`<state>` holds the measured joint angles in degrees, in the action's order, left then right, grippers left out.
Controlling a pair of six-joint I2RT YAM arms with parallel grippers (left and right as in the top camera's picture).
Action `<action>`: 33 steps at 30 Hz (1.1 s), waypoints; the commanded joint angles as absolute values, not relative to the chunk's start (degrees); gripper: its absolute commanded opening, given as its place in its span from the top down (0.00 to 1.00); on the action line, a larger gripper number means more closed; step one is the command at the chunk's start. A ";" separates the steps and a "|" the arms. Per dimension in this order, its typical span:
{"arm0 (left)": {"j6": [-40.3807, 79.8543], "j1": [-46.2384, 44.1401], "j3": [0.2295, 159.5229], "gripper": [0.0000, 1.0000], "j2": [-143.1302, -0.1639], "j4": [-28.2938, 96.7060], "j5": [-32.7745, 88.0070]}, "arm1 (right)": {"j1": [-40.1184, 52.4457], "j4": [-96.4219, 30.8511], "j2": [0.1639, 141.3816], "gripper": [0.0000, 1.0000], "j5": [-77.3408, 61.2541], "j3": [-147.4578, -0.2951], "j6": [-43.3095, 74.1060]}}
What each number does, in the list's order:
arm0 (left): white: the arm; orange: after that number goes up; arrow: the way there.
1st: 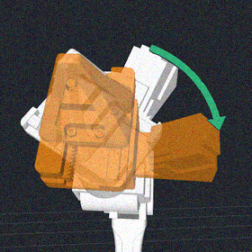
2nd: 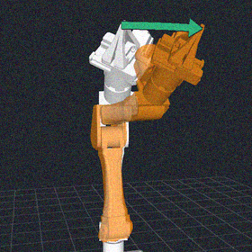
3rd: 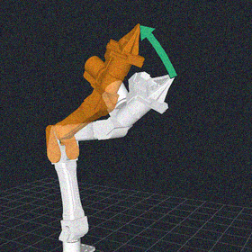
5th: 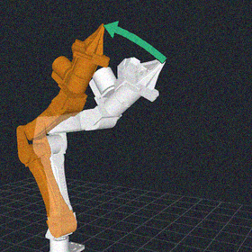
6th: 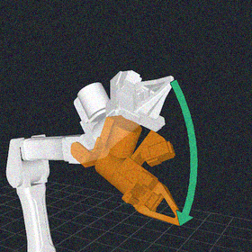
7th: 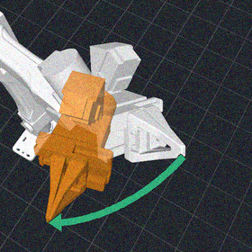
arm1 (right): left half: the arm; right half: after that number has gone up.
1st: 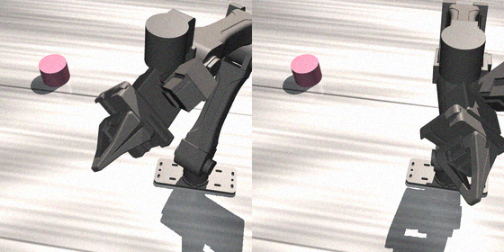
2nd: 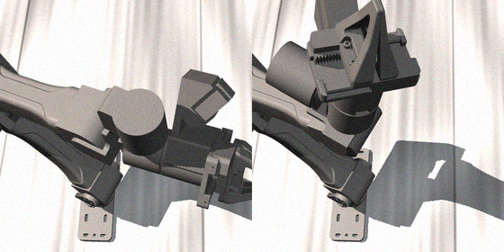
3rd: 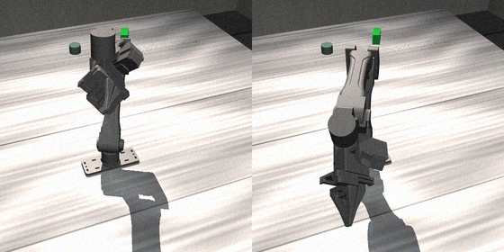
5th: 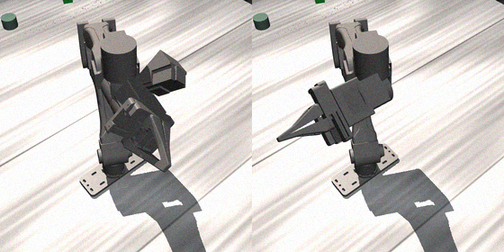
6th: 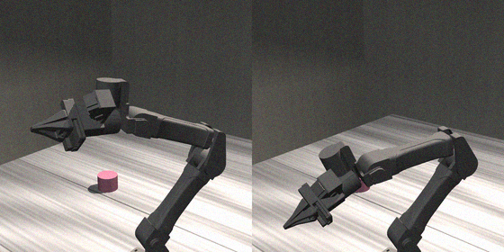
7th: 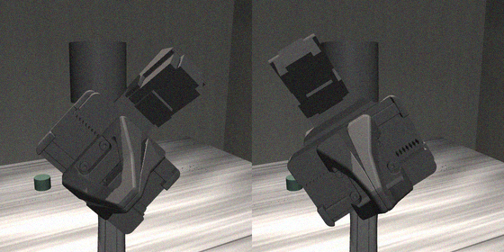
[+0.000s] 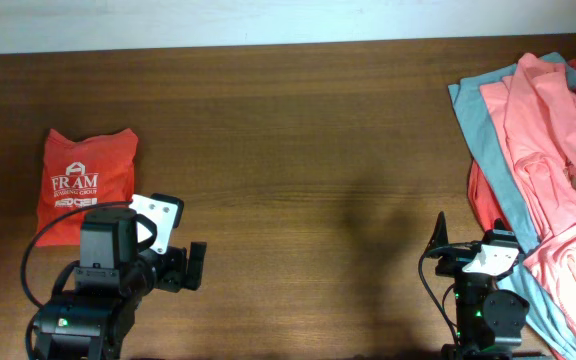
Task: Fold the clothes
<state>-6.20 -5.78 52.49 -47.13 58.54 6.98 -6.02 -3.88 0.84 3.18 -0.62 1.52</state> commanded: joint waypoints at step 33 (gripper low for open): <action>-5.74 -5.96 31.59 0.00 -36.07 56.77 6.17 | -6.42 -4.32 0.32 0.01 3.25 -0.32 1.96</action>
<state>-6.20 -5.78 31.70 -38.76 57.19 6.98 -6.02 -3.88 0.84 3.18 -0.62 1.50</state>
